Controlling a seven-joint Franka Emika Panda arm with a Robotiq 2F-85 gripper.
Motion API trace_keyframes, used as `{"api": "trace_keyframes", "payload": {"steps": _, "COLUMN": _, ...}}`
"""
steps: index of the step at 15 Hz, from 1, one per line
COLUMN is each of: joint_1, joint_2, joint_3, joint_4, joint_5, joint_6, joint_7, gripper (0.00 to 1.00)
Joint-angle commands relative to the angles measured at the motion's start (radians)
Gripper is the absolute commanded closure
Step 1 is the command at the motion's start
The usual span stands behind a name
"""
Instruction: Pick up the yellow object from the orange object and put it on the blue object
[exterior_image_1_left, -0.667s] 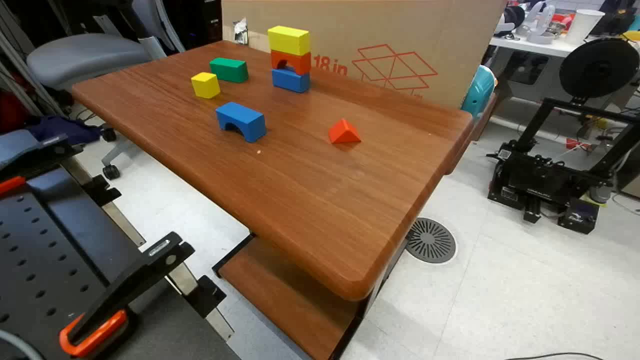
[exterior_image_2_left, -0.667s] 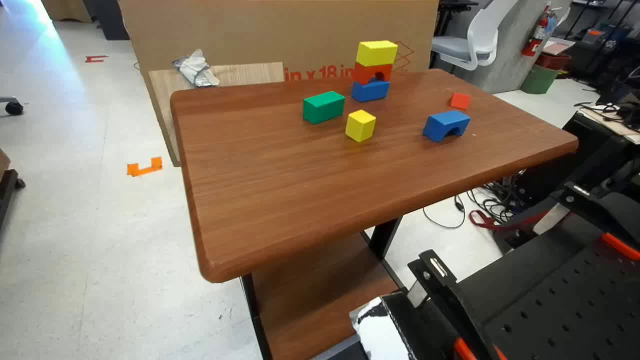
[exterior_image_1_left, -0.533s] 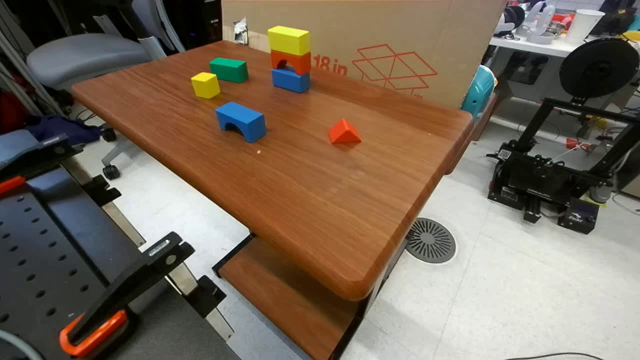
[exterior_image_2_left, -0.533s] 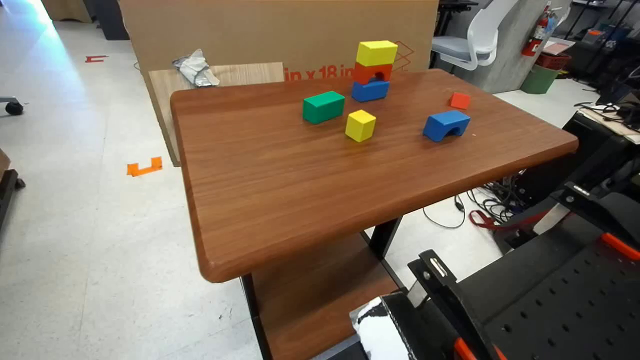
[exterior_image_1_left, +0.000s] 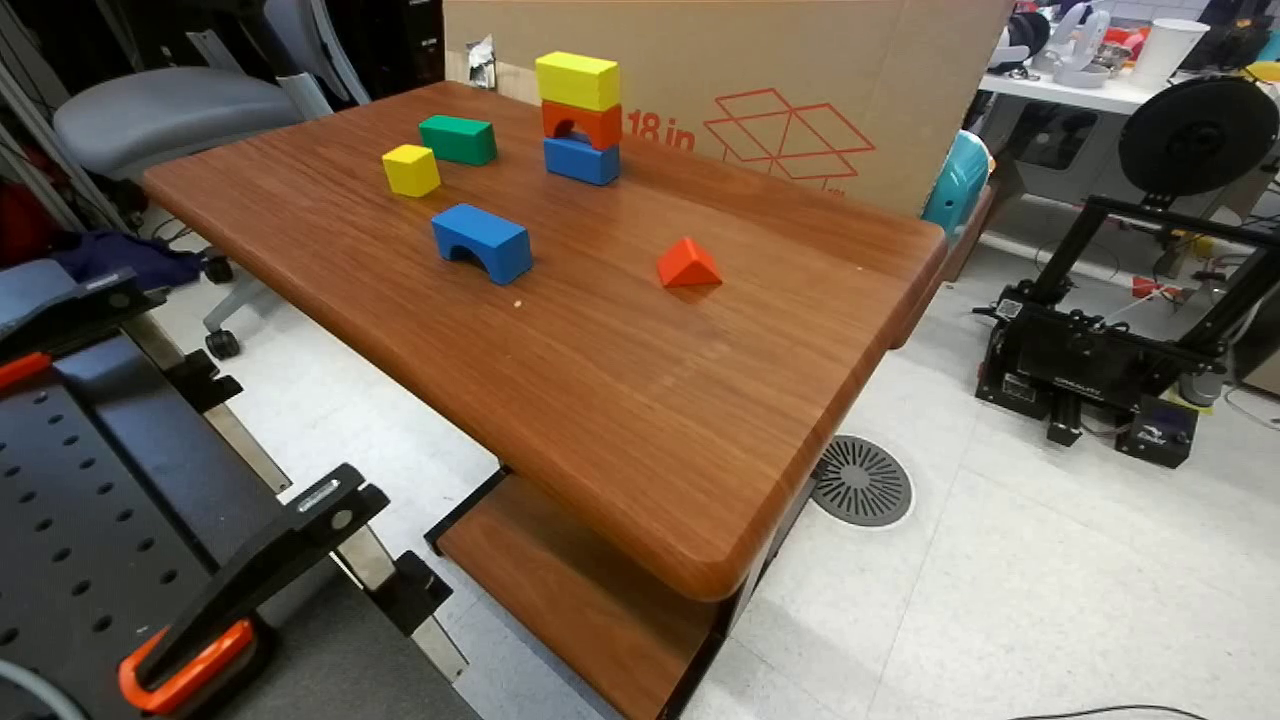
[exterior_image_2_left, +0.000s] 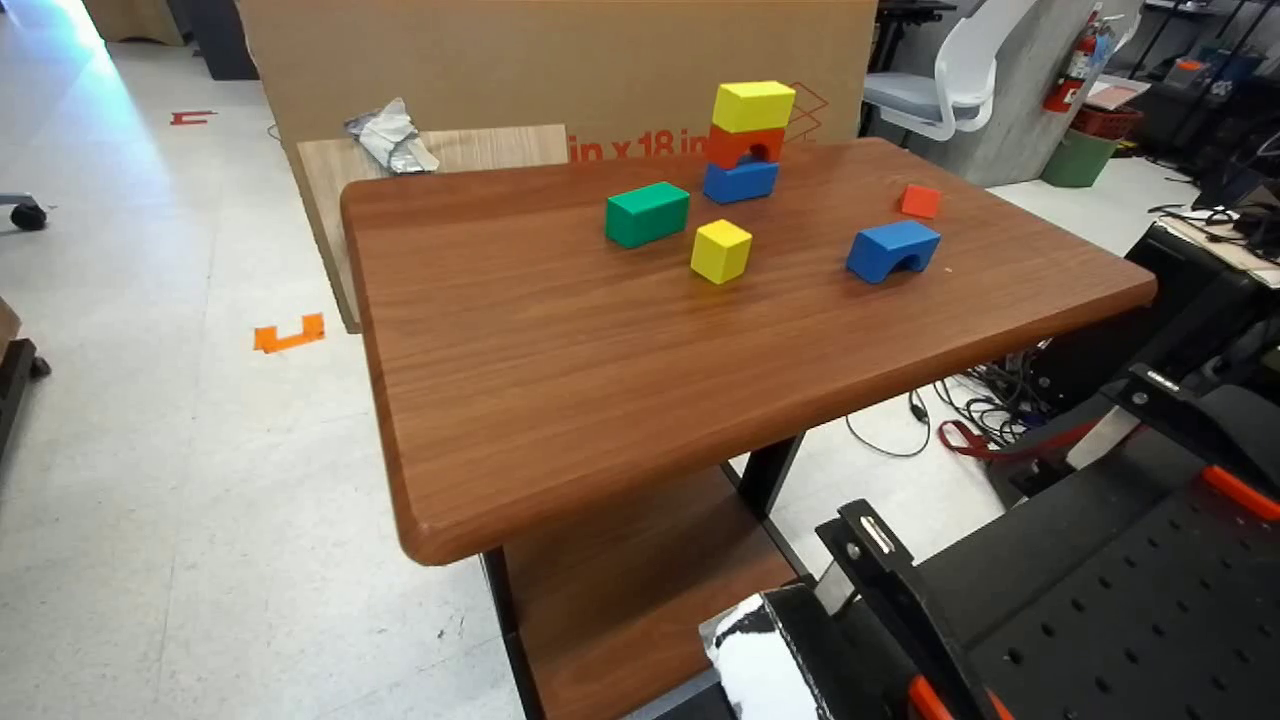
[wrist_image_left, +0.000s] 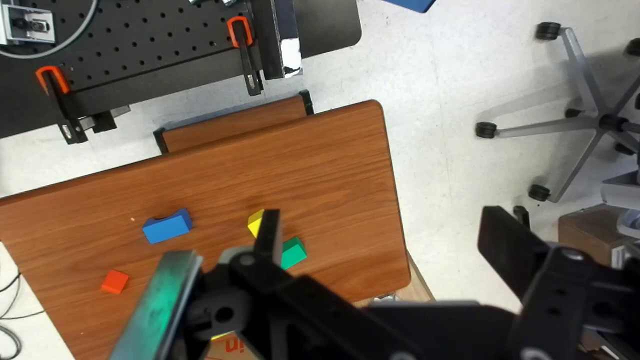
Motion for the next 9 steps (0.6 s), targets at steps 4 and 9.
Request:
{"api": "trace_keyframes", "payload": {"steps": 4, "joint_1": 0.000, "joint_2": 0.012, "joint_3": -0.004, "joint_4": 0.014, "joint_5": 0.004, "joint_6": -0.002, "joint_7": 0.005, "gripper": 0.00}}
{"api": "trace_keyframes", "payload": {"steps": 9, "joint_1": -0.032, "joint_2": 0.100, "joint_3": -0.029, "joint_4": 0.052, "joint_5": -0.050, "joint_6": 0.041, "joint_7": -0.041, "gripper": 0.00}}
